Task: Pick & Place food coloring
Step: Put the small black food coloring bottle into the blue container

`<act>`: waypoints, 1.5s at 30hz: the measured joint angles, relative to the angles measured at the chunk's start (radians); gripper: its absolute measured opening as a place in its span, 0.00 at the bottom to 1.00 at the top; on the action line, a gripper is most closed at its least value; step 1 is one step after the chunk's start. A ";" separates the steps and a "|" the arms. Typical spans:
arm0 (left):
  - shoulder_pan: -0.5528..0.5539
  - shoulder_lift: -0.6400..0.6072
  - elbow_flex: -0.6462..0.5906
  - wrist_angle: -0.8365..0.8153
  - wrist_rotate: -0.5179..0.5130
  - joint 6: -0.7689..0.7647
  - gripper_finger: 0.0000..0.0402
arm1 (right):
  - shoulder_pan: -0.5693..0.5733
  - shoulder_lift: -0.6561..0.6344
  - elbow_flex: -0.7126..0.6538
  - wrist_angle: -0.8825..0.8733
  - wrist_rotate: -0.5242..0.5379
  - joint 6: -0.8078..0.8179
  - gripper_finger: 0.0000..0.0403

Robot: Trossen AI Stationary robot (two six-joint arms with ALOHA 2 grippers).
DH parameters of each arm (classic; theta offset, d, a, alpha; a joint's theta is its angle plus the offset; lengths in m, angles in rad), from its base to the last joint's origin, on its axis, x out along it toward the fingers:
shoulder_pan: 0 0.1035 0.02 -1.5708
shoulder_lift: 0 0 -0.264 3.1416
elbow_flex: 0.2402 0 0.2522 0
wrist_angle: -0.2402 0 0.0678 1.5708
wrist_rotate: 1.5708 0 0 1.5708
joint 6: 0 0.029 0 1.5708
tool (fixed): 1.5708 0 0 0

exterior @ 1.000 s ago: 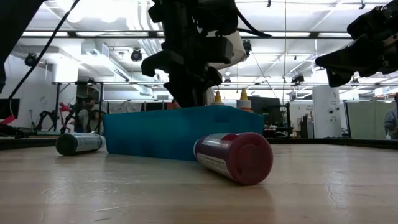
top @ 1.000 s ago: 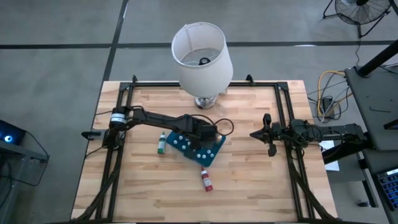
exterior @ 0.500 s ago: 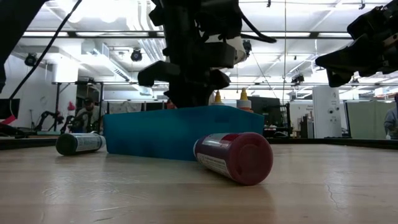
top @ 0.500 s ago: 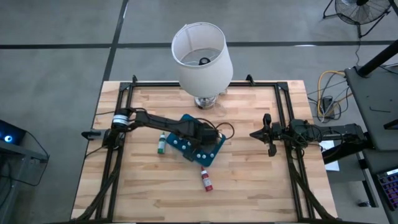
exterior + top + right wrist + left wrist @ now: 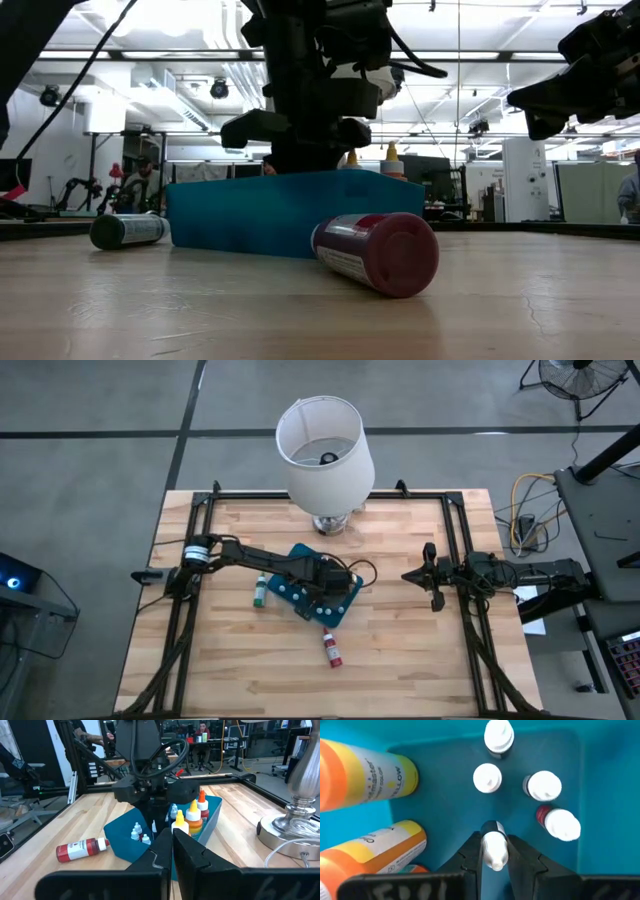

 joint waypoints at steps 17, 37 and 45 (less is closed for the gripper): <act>-0.007 0.000 0.000 -0.017 -0.035 0.007 0.11 | 0.000 0.000 0.000 0.000 0.000 0.000 0.02; -0.016 -0.004 0.078 -0.069 -0.088 0.059 0.11 | 0.000 0.000 0.000 0.000 0.000 0.000 0.02; -0.030 -0.005 0.074 -0.085 -0.089 0.082 0.11 | 0.000 0.000 0.000 0.000 0.000 0.000 0.02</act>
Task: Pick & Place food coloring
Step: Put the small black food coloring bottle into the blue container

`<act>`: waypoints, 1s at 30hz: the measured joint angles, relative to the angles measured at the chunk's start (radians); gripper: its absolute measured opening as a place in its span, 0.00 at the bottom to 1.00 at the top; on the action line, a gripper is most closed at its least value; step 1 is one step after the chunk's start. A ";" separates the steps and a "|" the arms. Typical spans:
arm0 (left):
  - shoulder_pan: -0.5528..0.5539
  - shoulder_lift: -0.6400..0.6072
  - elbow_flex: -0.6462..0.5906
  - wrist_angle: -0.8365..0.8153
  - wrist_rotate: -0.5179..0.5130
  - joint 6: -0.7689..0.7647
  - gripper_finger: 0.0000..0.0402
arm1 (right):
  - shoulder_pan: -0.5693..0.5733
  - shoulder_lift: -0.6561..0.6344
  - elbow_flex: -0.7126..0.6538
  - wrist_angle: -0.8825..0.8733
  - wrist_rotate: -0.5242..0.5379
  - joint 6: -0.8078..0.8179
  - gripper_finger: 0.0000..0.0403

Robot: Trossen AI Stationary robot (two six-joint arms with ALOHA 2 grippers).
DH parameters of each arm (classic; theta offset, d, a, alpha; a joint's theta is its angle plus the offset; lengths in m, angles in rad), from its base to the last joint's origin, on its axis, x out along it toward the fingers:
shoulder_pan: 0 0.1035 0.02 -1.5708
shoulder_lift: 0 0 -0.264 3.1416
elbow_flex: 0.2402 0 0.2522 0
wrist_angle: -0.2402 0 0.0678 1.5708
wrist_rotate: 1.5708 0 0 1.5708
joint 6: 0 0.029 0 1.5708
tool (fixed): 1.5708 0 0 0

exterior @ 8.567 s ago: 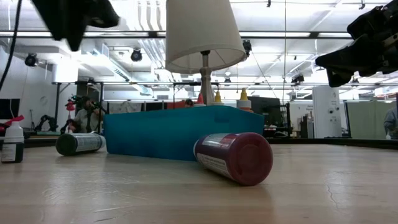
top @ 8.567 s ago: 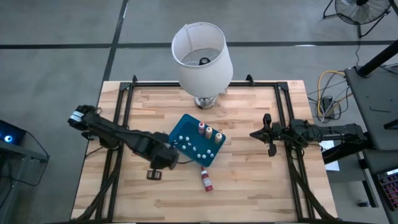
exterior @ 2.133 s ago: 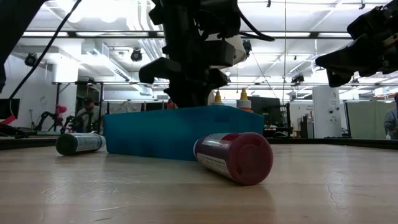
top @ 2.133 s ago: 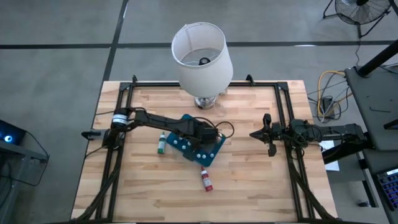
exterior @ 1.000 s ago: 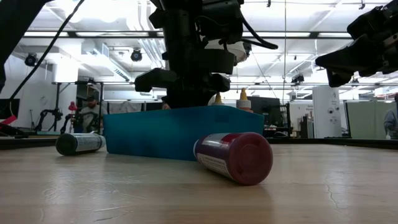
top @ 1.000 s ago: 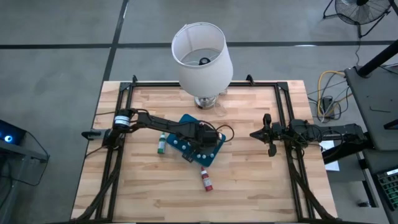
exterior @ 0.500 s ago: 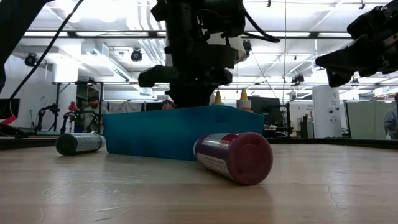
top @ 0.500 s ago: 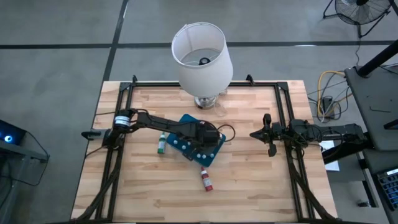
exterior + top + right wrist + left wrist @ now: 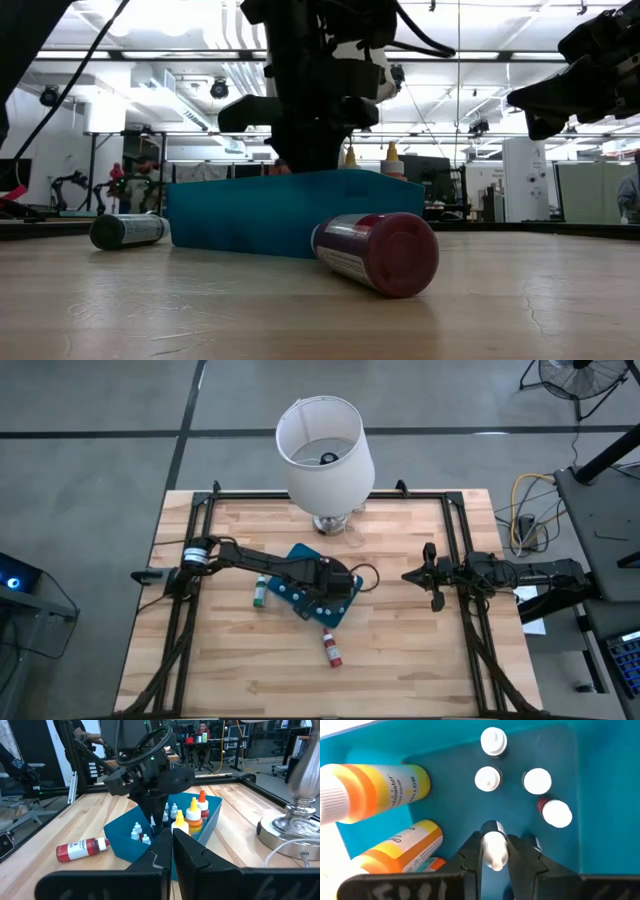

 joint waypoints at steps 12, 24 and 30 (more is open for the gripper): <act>-0.021 0.001 -0.009 -0.001 -0.002 -0.001 0.11 | 0.000 0.000 0.000 0.000 0.000 0.000 0.02; -0.028 0.003 -0.021 0.006 0.015 0.000 0.11 | 0.000 0.000 0.000 0.000 0.000 0.000 0.02; -0.035 0.005 -0.062 0.030 0.018 0.000 0.11 | 0.000 0.000 0.000 0.000 0.000 0.000 0.02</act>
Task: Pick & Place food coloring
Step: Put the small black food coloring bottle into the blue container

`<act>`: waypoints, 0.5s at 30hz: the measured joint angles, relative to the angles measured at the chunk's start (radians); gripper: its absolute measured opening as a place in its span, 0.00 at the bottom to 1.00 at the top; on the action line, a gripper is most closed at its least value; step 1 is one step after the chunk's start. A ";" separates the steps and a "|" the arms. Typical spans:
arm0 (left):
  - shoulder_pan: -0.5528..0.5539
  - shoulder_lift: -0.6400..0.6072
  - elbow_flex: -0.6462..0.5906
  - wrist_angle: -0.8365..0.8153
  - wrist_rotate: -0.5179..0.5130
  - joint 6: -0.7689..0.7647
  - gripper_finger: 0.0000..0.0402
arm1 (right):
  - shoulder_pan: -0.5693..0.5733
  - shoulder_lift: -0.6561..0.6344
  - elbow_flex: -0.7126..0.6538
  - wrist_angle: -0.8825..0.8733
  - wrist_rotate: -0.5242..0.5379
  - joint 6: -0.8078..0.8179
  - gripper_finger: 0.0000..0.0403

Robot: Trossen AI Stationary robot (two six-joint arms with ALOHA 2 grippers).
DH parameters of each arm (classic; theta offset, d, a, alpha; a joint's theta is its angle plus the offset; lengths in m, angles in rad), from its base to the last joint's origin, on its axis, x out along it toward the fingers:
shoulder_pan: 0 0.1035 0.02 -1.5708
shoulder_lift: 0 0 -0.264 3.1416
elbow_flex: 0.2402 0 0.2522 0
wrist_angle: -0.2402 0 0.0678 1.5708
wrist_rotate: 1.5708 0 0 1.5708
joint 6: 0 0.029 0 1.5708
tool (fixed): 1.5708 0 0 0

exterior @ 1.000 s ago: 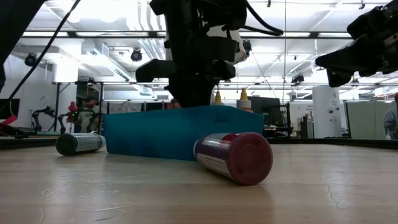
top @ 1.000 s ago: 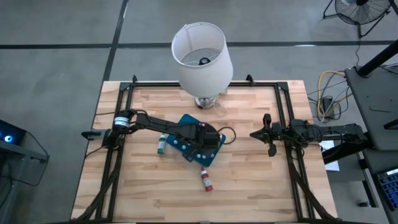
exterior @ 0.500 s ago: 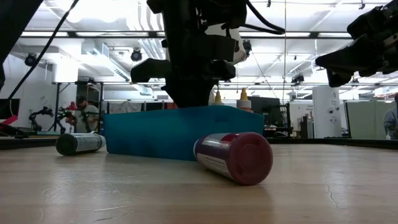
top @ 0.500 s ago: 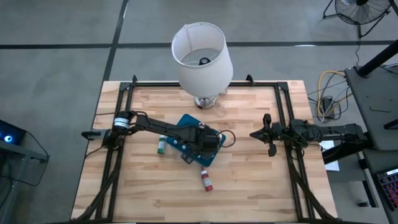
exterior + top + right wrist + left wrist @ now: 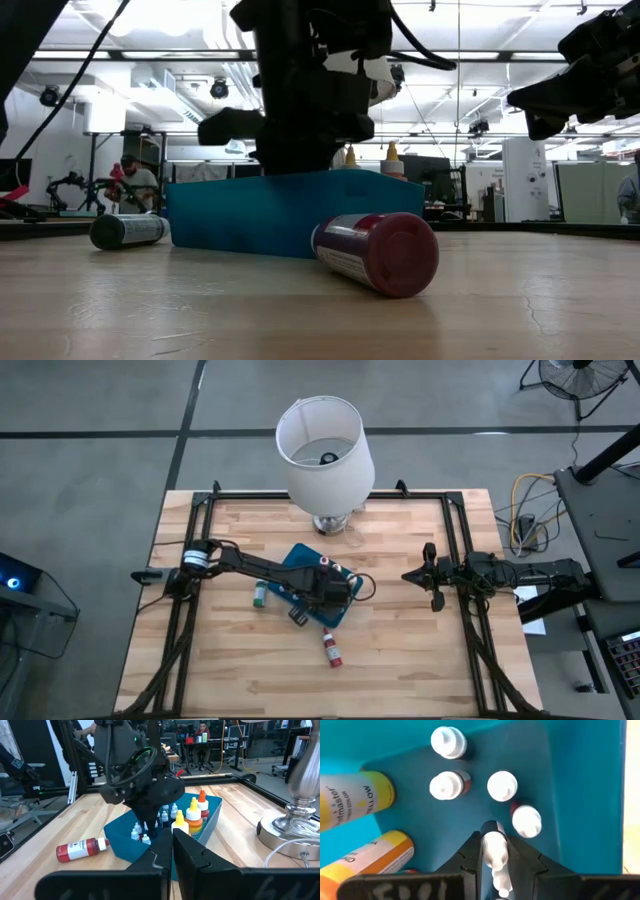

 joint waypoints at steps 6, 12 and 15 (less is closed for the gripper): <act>0.000 0.000 -0.010 0.025 0.000 0.000 0.11 | 0.000 0.000 0.000 0.000 0.000 0.000 0.02; 0.000 0.000 -0.014 0.030 0.003 0.000 0.11 | 0.000 0.000 0.000 0.000 0.000 0.000 0.02; 0.000 0.000 -0.014 0.034 0.006 0.000 0.11 | 0.000 0.000 0.000 0.000 0.000 0.000 0.02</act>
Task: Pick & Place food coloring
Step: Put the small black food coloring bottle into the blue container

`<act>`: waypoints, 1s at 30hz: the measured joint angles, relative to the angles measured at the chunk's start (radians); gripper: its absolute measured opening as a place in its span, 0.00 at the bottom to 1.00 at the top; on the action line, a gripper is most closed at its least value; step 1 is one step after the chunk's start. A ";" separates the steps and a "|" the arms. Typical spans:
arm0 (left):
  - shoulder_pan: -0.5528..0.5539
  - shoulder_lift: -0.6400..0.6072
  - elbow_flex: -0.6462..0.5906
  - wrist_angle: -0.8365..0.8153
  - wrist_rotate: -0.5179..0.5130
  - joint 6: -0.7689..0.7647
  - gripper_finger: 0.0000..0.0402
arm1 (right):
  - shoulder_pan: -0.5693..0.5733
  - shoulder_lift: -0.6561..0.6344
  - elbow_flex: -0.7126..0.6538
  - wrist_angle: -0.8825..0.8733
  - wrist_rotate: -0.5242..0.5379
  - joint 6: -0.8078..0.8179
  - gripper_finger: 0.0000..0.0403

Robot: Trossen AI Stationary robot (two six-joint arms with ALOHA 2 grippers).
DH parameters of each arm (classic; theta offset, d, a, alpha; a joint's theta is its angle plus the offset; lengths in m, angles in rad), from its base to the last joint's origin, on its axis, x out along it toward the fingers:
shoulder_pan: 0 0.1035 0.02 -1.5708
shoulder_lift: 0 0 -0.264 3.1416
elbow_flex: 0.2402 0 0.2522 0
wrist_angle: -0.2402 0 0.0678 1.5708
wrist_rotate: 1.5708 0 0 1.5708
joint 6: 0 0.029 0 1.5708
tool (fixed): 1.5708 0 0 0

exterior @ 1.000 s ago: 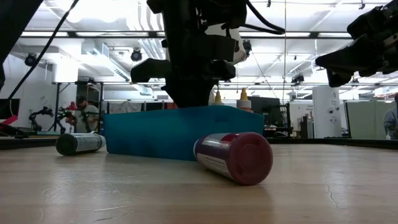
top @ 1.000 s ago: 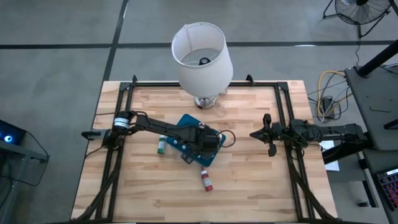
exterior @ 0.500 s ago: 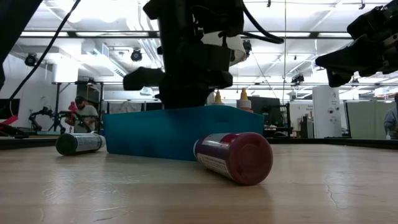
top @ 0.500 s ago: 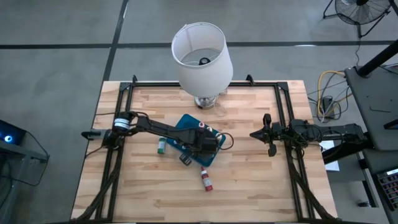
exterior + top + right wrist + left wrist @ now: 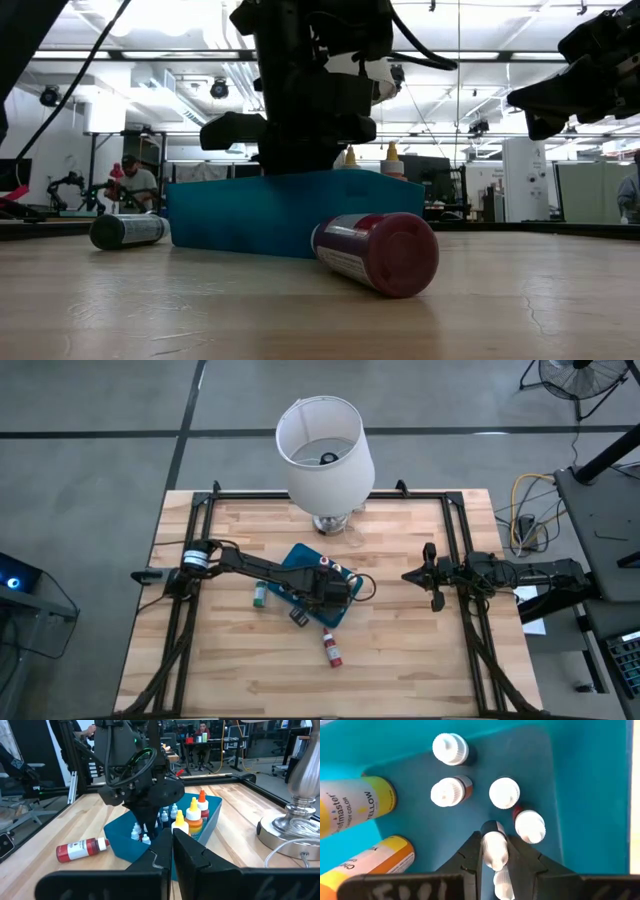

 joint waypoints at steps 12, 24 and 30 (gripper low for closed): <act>0.000 0.000 -0.008 0.013 0.030 0.000 0.11 | 0.000 0.000 0.000 0.000 0.000 0.000 0.02; 0.000 0.000 -0.013 0.027 0.025 -0.007 0.12 | 0.000 0.000 0.000 0.000 0.000 0.000 0.02; 0.001 0.000 -0.015 0.027 0.022 -0.011 0.18 | 0.000 0.000 0.000 0.000 0.000 0.000 0.02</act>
